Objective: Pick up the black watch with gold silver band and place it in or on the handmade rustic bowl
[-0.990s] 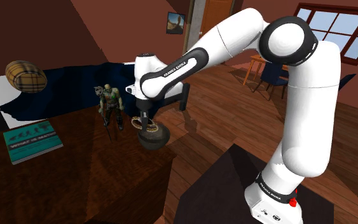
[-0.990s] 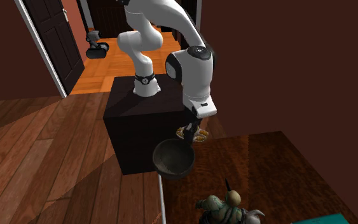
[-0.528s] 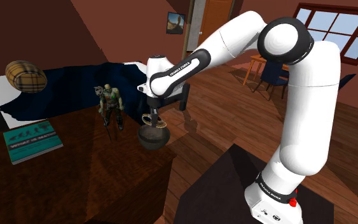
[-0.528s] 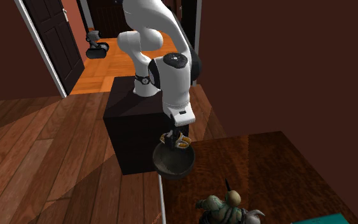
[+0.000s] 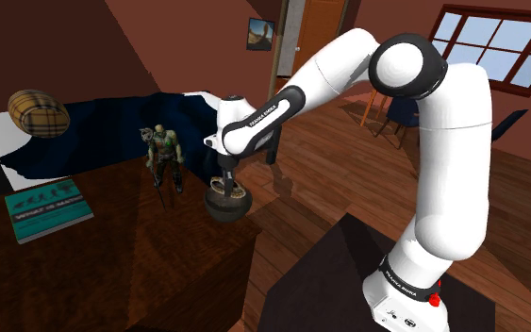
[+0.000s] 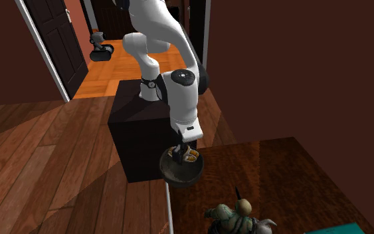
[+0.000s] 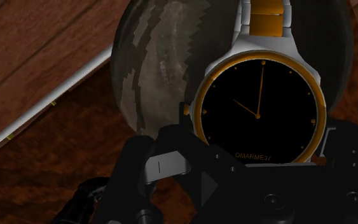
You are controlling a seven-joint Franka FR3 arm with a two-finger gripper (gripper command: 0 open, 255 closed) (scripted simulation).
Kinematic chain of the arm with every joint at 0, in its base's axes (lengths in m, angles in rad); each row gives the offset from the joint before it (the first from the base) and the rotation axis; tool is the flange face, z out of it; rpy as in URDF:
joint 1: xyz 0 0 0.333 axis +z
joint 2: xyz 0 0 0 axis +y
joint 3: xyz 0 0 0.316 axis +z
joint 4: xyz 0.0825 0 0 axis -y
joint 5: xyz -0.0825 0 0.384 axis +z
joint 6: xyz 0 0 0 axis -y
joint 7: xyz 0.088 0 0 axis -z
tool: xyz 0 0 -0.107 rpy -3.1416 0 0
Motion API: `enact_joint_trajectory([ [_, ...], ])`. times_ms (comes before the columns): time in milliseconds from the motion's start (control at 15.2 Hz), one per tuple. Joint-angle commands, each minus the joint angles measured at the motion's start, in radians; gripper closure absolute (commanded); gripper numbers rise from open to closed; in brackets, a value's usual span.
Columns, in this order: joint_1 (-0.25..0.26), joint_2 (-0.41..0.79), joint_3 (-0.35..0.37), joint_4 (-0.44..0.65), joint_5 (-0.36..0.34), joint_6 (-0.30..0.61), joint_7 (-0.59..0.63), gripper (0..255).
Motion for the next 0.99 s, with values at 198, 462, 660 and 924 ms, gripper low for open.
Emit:
enact_joint_trajectory([
  [198, 0.005, 0.031, -0.007, 0.001, -0.010, 0.030, 0.007, 255],
  [462, 0.005, 0.031, -0.007, 0.001, -0.010, 0.030, 0.007, 255],
  [660, 0.005, 0.031, -0.007, 0.001, -0.010, 0.030, 0.007, 0],
  [924, 0.005, 0.031, -0.007, 0.001, -0.010, 0.030, 0.007, 0],
])
